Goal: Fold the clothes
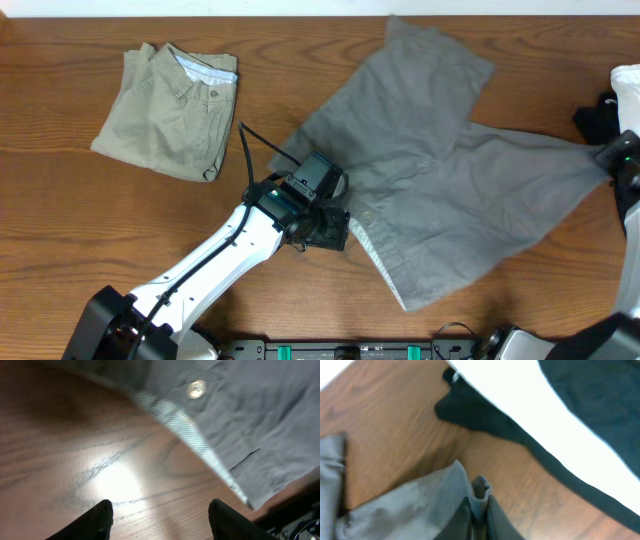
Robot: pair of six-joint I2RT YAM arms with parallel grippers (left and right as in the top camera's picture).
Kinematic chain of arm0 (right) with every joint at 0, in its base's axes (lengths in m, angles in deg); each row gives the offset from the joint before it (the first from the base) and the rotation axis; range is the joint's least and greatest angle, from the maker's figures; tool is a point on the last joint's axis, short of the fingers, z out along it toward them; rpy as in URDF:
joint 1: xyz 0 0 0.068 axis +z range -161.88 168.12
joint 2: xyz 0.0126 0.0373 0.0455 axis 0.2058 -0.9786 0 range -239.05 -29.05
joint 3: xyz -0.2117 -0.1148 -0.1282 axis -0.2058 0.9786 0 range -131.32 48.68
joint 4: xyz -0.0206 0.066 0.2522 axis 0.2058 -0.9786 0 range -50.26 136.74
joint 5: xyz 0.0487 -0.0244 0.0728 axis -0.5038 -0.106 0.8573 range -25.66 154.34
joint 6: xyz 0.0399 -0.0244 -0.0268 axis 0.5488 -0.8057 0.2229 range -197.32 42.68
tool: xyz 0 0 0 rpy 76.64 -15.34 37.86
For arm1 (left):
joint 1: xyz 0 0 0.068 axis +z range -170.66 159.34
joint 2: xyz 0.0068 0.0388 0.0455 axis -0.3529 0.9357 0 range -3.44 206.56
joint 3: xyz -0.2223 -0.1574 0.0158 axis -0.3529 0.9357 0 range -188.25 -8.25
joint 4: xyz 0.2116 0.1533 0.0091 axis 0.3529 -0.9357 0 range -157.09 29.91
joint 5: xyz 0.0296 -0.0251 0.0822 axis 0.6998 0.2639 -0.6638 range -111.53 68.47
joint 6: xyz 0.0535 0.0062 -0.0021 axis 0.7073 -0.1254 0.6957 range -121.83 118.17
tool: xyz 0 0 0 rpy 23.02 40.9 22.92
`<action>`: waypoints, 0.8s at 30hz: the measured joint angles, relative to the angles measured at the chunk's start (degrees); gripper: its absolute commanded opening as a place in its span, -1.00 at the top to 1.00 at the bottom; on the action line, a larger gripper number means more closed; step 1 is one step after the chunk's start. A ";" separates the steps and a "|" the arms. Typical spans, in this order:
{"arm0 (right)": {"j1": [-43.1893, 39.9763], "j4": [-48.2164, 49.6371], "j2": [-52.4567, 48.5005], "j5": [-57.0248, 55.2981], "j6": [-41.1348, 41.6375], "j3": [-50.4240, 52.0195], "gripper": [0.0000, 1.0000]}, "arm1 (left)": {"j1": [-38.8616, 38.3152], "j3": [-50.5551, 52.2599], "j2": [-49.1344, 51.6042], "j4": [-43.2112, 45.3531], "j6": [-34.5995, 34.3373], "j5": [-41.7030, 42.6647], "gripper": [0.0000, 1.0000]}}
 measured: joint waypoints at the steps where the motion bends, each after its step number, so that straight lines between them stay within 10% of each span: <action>1: 0.00 -0.22 0.46 -0.87 -0.33 0.00 -0.01 | 0.00 0.00 0.02 -0.48 0.07 0.02 -0.28; 13: 0.02 -1.75 0.48 3.41 -0.09 0.00 0.12 | -5.20 0.00 1.49 -1.16 0.20 1.88 -0.33; 17: 0.31 -1.70 0.48 10.69 -1.14 0.00 0.42 | -4.94 0.00 4.07 4.42 -0.20 -4.07 0.88; 24: 1.03 -2.89 0.48 20.72 -2.23 0.00 0.54 | 5.46 -0.17 7.26 20.11 -1.42 -8.20 0.88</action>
